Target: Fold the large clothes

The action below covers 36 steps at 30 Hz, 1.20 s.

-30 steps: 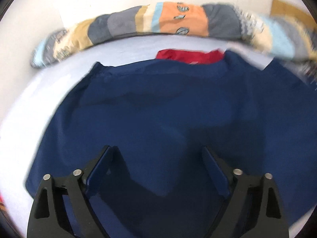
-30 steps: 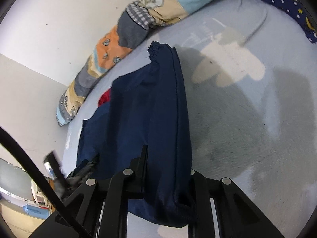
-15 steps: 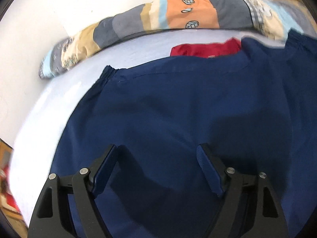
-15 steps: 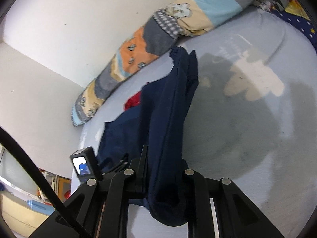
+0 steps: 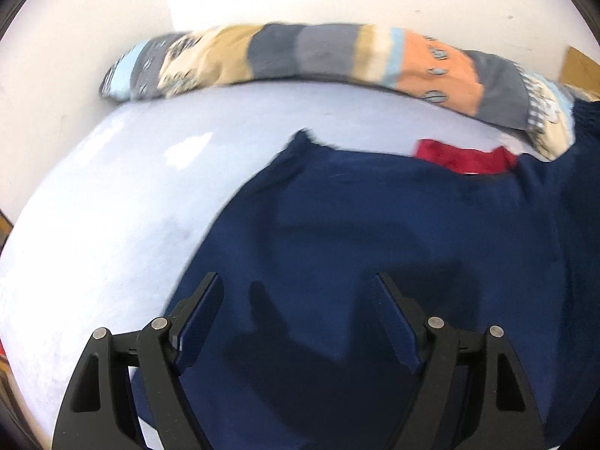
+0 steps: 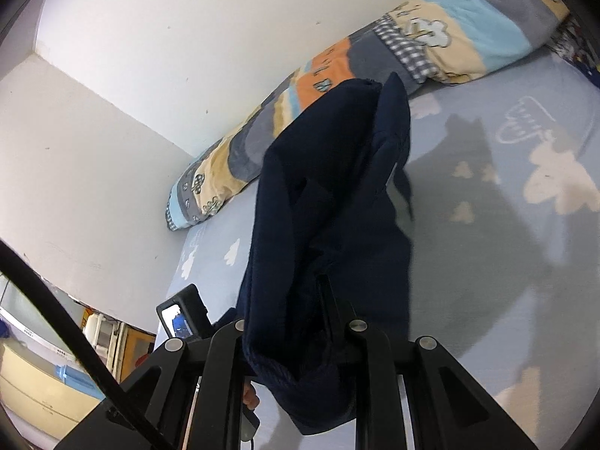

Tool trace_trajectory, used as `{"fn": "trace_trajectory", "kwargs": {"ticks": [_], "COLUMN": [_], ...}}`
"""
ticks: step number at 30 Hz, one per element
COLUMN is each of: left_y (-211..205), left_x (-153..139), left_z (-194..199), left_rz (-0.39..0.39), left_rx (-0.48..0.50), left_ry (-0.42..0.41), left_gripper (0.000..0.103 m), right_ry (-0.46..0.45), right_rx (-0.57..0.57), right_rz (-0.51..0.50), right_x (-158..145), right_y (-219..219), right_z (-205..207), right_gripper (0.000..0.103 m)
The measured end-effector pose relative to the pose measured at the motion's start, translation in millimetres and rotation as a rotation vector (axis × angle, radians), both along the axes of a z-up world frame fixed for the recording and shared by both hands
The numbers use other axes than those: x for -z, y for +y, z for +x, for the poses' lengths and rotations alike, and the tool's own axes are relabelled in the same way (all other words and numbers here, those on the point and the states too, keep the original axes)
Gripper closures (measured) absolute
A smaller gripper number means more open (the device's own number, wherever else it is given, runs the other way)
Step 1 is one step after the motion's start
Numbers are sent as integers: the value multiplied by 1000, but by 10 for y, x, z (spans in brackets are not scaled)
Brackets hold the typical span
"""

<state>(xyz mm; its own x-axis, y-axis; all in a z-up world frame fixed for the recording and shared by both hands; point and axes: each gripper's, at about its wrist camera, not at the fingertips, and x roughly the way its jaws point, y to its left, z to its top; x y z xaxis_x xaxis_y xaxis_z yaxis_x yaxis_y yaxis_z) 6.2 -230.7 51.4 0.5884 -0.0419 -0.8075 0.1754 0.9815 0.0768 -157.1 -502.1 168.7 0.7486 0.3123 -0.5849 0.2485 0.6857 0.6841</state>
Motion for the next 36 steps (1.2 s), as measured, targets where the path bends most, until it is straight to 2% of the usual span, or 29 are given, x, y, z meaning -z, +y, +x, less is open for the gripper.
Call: {"fn": "trace_trajectory", "kwargs": {"ticks": [2,4,6,7,11,16,18,22,26,28,30,32,34,36], "left_y": [159,376,665,862,1360,1862,2010,2154,2165,2181,2180,2159,2146,2147], "left_x": [167,205,27,-144,-491,-581,-597,-642,-674,-678,-679,-674,-685,-718], "left_z": [116,195,238,249,256,221,192,170,194,204,206,212,209,191], "left_rz": [11,-23,-116,-169,-185,-213,-224,-219,-202,-203,-195,-197,-206,-225], "left_rx": [-3,-30,-91,-118,-178,-244,-263,-269,-250,-247,-246,-244,-242,-248], "left_ry": [78,115,92,50,-31,-16,-12,-18,-31,-32,-34,-32,-29,-36], "left_gripper": [23,23,23,23,23,23,23,23,23,23,23,23,23,23], "right_ry": [7,11,14,12,12,39,69,150,226,231,229,240,211,120], "right_rx": [-20,-35,-56,-63,-113,-171,-190,-241,-280,-280,-294,-379,-443,-431], "right_rz": [-15,-20,-37,-40,-57,-113,-171,-196,-384,-460,-548,-585,-608,-635], "right_x": [-47,-82,-141,-148,-185,-58,120,676,1220,1383,1370,1337,1212,927], "right_y": [193,351,579,641,1084,1708,2014,2532,3017,3089,3208,3354,3463,3409], "right_z": [110,204,343,378,647,1039,1230,1507,1650,1692,1691,1730,1720,1587], "right_gripper": [84,84,84,84,84,84,84,85,84,83,72,23,21,21]}}
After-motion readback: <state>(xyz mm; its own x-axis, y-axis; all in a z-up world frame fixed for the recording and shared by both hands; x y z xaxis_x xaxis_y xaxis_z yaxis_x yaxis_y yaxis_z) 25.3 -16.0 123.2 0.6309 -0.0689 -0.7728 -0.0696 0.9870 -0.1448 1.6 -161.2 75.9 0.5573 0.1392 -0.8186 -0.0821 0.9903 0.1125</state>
